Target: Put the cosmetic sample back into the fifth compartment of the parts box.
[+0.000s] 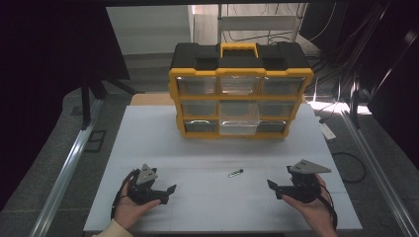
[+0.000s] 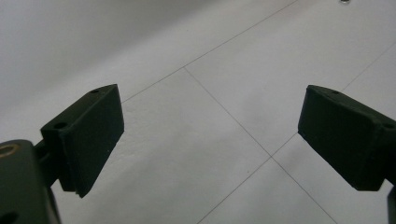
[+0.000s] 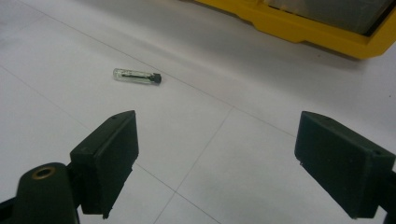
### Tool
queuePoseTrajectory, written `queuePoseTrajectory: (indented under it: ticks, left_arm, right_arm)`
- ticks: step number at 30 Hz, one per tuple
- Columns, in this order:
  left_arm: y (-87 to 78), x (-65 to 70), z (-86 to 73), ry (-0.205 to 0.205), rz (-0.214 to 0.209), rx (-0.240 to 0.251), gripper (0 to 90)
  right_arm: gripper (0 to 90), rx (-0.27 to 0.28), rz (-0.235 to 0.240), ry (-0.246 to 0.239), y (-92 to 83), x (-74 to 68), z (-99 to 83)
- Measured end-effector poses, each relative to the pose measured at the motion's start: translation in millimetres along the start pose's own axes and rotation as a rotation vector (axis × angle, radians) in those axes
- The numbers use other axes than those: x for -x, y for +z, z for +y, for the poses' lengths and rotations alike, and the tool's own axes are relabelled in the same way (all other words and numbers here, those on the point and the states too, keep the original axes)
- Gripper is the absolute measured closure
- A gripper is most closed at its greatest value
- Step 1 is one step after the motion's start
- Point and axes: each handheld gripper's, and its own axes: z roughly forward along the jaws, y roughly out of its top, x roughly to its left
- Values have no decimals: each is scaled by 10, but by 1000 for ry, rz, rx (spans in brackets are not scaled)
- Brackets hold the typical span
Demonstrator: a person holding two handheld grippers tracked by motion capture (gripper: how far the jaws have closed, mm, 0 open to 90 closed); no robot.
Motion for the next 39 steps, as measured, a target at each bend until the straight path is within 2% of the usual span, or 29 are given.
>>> queuePoseTrajectory:
  ticks: [3, 7, 13, 24, 29, 39]
  left_arm:
    - [8, 3, 4, 1, -4, 0, 77]
    - [24, 2, 6, 5, -6, -6, 76]
    - [16, 6, 4, 5, -3, -5, 76]
    - [18, 12, 0, 5, -4, -5, 76]
    - [14, 7, -3, 6, -3, -5, 76]
    - [21, 15, 0, 9, -6, -7, 77]
  right_arm:
    - [137, -5, -4, -4, -1, -24, 51]
    - [144, -55, -24, -8, 57, -110, 186]
    - [142, -90, -20, -11, 159, -168, 257]
    - [140, -112, -3, -45, 314, -334, 415]
    - [138, -129, -6, -66, 394, -402, 433]
    - [132, -160, -5, -57, 529, -457, 404]
